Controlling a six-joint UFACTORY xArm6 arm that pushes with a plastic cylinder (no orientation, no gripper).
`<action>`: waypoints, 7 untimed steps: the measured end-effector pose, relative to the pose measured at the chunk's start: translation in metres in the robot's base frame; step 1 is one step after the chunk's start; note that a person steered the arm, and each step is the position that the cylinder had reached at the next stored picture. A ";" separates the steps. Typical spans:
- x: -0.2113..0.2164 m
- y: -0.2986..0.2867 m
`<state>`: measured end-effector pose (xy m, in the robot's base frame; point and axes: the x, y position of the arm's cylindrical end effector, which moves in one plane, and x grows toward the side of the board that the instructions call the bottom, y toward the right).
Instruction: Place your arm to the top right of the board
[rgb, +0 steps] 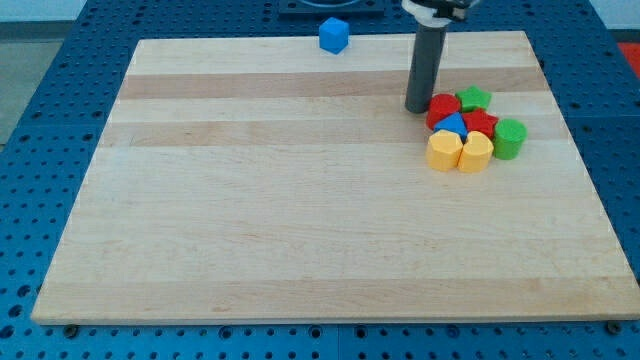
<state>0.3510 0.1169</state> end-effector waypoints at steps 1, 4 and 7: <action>0.019 0.003; -0.078 0.041; -0.141 0.144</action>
